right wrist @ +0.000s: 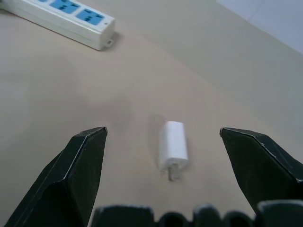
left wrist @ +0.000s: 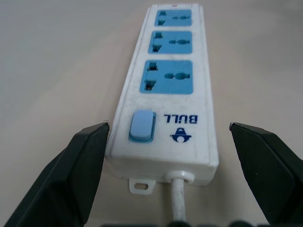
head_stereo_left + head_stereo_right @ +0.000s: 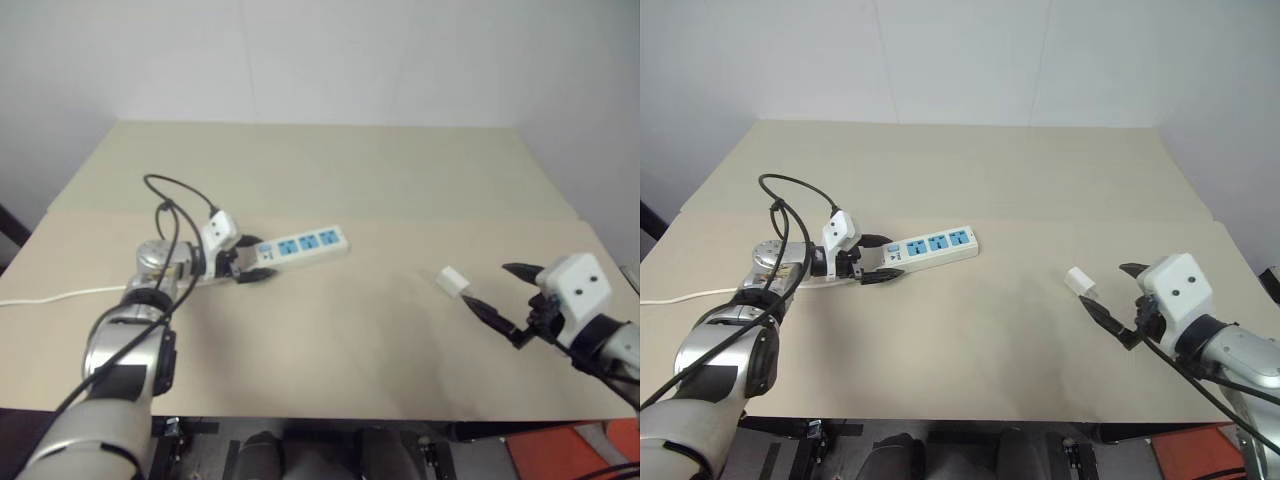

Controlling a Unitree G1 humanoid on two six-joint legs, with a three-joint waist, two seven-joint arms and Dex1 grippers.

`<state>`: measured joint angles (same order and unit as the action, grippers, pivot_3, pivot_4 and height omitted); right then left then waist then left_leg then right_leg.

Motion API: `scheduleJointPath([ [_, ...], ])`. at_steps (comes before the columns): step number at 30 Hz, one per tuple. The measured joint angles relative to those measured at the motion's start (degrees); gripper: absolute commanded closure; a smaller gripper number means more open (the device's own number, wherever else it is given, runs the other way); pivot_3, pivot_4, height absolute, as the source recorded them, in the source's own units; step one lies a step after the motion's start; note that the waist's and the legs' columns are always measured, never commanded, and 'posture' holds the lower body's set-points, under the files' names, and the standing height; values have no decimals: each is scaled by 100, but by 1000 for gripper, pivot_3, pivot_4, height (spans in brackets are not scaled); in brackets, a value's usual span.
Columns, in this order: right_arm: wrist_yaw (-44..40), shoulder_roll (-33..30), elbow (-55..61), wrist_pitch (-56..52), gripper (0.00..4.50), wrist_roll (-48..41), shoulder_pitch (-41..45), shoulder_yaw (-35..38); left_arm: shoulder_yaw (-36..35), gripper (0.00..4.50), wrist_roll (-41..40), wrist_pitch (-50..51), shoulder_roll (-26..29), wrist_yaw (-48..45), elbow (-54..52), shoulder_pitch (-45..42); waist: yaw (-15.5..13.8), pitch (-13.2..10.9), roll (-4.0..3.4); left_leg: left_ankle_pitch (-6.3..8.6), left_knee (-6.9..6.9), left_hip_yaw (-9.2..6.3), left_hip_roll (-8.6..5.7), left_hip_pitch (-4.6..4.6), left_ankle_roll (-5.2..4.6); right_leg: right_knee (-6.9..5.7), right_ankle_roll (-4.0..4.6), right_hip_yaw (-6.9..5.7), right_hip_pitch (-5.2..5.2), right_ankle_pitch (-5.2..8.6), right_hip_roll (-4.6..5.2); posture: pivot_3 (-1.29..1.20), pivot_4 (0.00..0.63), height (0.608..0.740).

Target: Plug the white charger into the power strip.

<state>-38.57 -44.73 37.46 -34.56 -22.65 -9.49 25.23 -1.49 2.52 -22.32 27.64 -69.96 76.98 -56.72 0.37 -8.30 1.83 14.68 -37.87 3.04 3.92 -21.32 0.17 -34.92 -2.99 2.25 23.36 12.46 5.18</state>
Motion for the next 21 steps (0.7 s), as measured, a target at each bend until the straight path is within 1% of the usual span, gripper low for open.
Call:
scheduleJointPath([
  [5,-26,-73,196,-89,0,-109,-13,-36,37,38,201,54,-27,177,14,0,-3,0,0,0,0,-1,0,1,0,0,0,-1,0,0,0,0,150,740],
  [8,-22,-100,222,-95,0,-103,-35,-124,44,599,287,108,-27,248,27,0,-2,0,1,0,0,-1,0,1,0,0,0,-1,0,0,0,0,150,740],
  [10,-17,-100,220,-101,0,-104,-35,-191,43,1146,313,112,-25,246,26,-22,-2,1,2,0,0,-1,0,3,0,-2,0,-1,-1,0,0,0,150,740],
  [11,-16,-100,220,-101,0,-104,-35,-200,45,1212,331,114,-23,234,26,-28,-5,0,2,0,0,-2,0,1,0,0,0,-2,-1,0,0,0,150,740],
  [16,1,-100,204,-101,0,-83,-8,-275,42,1212,349,98,-27,227,25,-33,-20,1,2,0,0,-3,0,1,0,0,1,-3,-1,0,-1,0,150,740],
  [21,39,-92,187,-100,0,-18,-14,-437,41,1212,339,-2,-20,-297,18,-34,-25,0,3,0,0,-4,0,-3,0,2,1,-5,0,0,0,0,150,740],
])
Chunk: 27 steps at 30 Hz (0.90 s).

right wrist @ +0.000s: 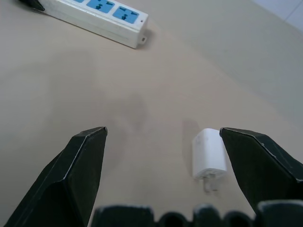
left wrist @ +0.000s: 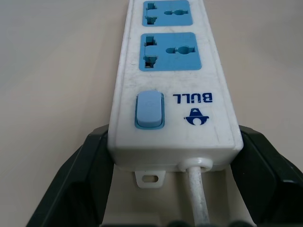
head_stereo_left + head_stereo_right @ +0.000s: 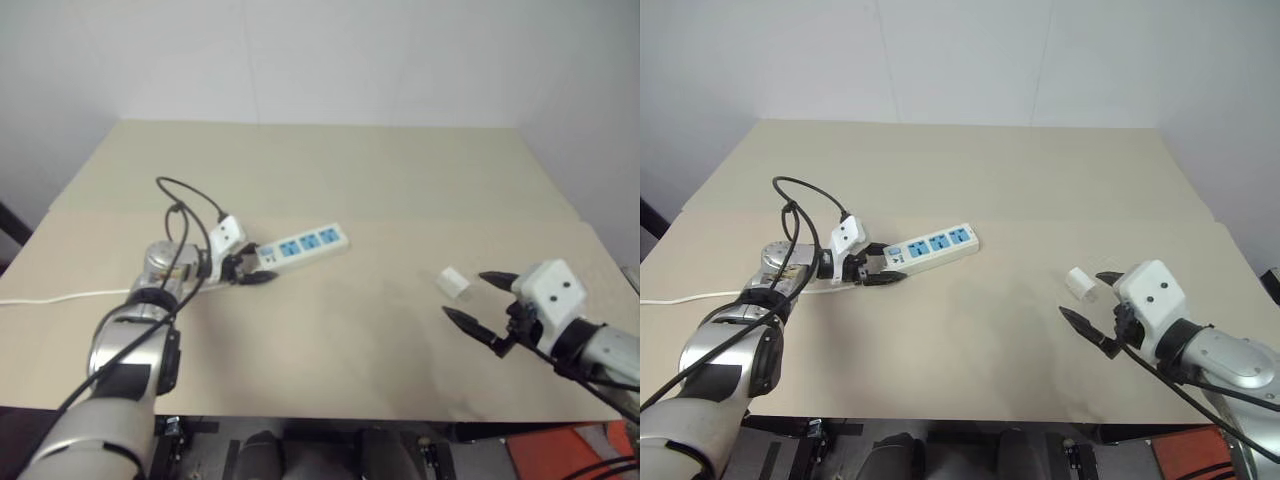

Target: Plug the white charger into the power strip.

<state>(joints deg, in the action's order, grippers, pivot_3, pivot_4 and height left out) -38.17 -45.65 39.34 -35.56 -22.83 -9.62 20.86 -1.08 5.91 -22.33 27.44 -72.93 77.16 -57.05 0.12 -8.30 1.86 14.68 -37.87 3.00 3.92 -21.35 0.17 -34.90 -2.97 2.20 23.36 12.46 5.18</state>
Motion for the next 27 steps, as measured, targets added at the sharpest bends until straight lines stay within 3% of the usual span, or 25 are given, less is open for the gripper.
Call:
scheduleJointPath([
  [9,206,180,7,2,0,87,-92,-53,56,1212,-326,104,-44,-1664,-837,47,-74,-1,1,0,-1,-5,-1,-6,0,1,2,-3,2,0,1,0,150,740],
  [15,257,315,1,5,0,149,-75,-246,309,1212,-376,517,-198,-1649,-1769,616,-66,-1,1,0,-1,-6,0,-5,0,-1,2,-2,2,0,0,0,150,740],
  [20,330,330,-61,12,0,206,35,-327,482,1212,-273,483,-247,-1031,-1807,752,-80,-1,1,0,-1,-9,-2,-2,0,-1,2,-3,0,0,0,0,150,740],
  [24,339,330,-64,16,0,245,29,-408,512,28,-274,511,-291,-796,-1770,741,-80,0,1,0,-1,-10,-3,-4,0,1,2,-4,0,1,0,0,150,740],
  [27,346,330,-63,16,0,253,-16,-403,512,28,-377,489,-376,-823,-1767,741,-75,-1,1,0,-1,-11,-2,-4,-1,1,3,-4,0,1,0,0,150,740],
])
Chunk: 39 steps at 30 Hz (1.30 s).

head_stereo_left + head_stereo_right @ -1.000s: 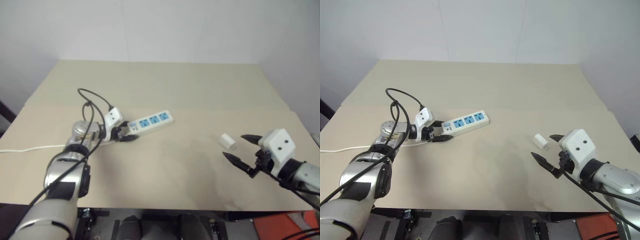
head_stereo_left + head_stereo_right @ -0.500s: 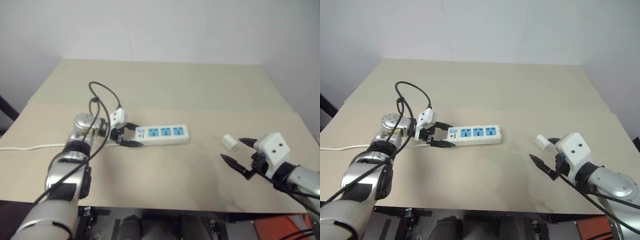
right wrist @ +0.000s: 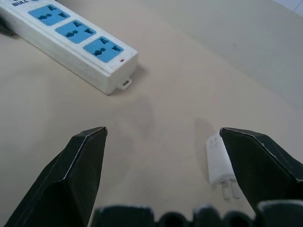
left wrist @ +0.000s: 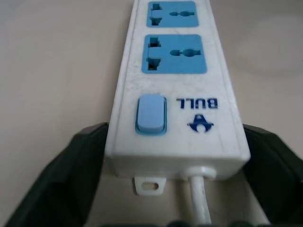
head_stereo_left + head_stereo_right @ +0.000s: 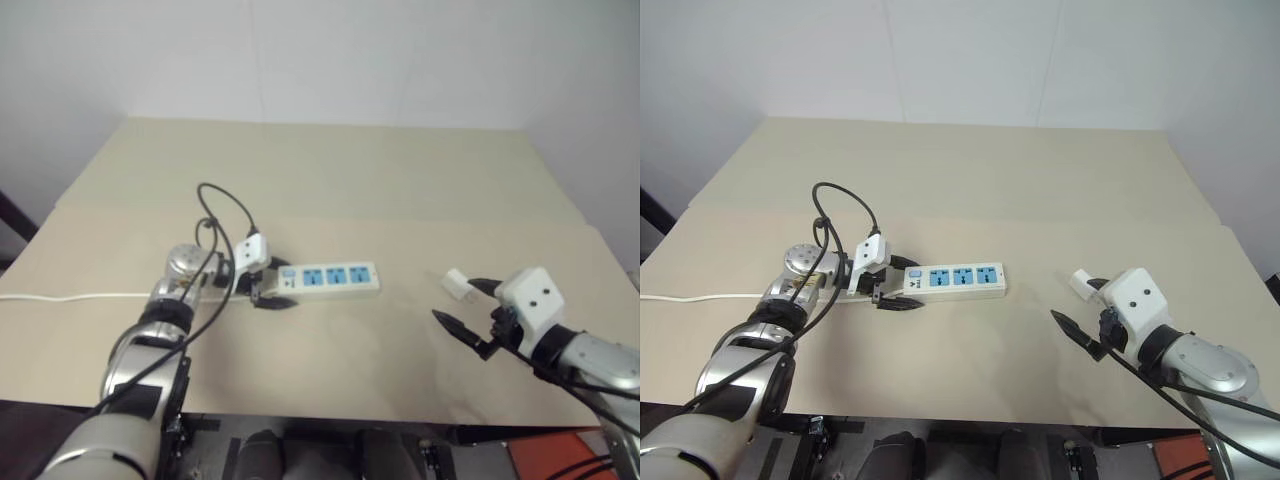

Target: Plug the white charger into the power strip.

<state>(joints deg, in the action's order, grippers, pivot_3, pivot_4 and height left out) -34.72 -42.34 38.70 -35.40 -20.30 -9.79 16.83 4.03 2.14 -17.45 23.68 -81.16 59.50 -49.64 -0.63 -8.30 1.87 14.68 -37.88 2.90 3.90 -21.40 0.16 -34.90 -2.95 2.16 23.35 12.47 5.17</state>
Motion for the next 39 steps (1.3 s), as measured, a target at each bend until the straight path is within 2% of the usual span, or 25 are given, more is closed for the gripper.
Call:
scheduleJointPath([
  [9,28,16,0,1,0,1,-167,47,-234,28,-510,-543,-36,-393,60,57,19,0,0,0,0,-1,0,2,-1,-1,2,1,0,1,0,0,150,740],
  [19,-34,11,-6,14,0,-57,-205,234,-1278,28,-1532,-858,-95,-878,795,189,17,0,0,0,0,-3,0,2,-1,-1,2,-1,-1,1,0,0,150,740],
  [28,-349,-285,-88,0,0,-139,-204,479,-1344,28,-1491,-1011,-115,-1011,1335,197,10,0,0,0,0,-4,0,1,-1,0,3,-3,-1,1,0,0,150,740],
  [39,-464,-383,-63,-155,0,-327,-238,643,-1170,28,-804,-1042,-144,-511,1624,-71,11,0,1,0,0,-6,0,0,-1,0,3,-4,-1,1,0,0,150,740],
])
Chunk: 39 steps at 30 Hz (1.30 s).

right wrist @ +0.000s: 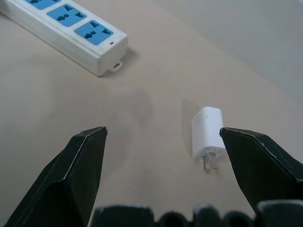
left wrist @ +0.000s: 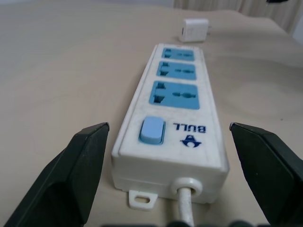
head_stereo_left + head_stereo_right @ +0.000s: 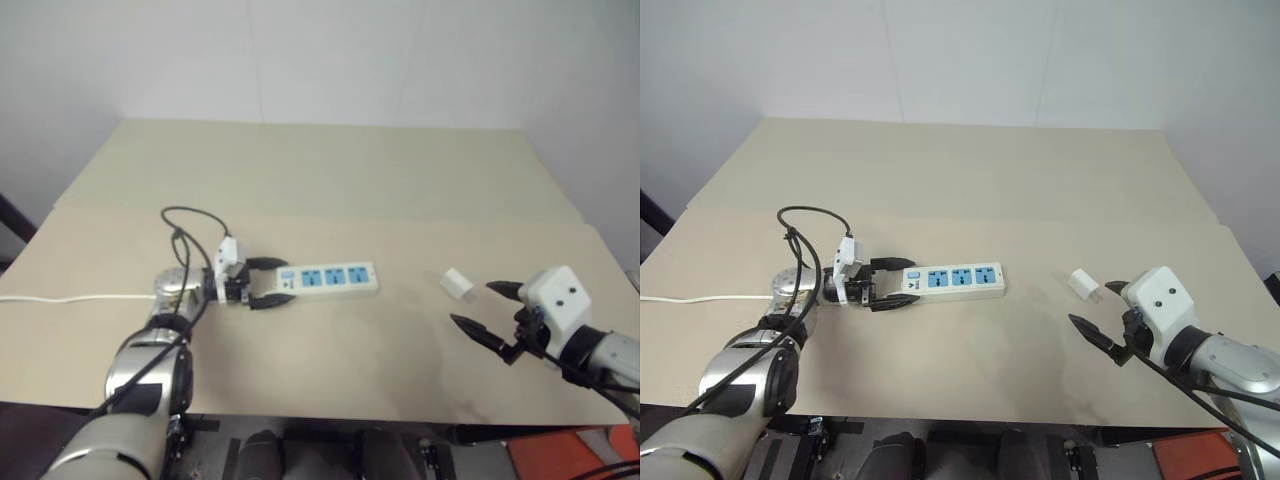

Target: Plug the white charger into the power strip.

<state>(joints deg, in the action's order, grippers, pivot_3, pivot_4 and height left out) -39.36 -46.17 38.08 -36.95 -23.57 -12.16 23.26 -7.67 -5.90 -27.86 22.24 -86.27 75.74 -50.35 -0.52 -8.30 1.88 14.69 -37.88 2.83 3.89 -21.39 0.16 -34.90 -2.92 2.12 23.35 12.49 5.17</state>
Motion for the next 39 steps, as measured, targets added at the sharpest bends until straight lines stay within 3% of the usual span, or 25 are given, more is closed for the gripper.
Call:
scheduleJointPath([
  [16,114,88,420,-205,0,-28,-392,88,112,28,451,50,-40,14,89,-287,2,0,1,0,0,0,0,1,0,0,1,-1,-1,1,0,0,150,740],
  [37,203,102,406,-219,0,-21,-254,23,84,28,567,49,3,134,97,-163,2,0,1,0,0,-2,0,1,0,0,1,-2,-1,1,0,0,150,740],
  [39,206,102,406,-219,0,-20,-254,14,83,423,567,47,2,150,97,-162,2,0,1,0,0,-2,0,1,0,-1,1,-2,-1,1,0,0,150,740],
])
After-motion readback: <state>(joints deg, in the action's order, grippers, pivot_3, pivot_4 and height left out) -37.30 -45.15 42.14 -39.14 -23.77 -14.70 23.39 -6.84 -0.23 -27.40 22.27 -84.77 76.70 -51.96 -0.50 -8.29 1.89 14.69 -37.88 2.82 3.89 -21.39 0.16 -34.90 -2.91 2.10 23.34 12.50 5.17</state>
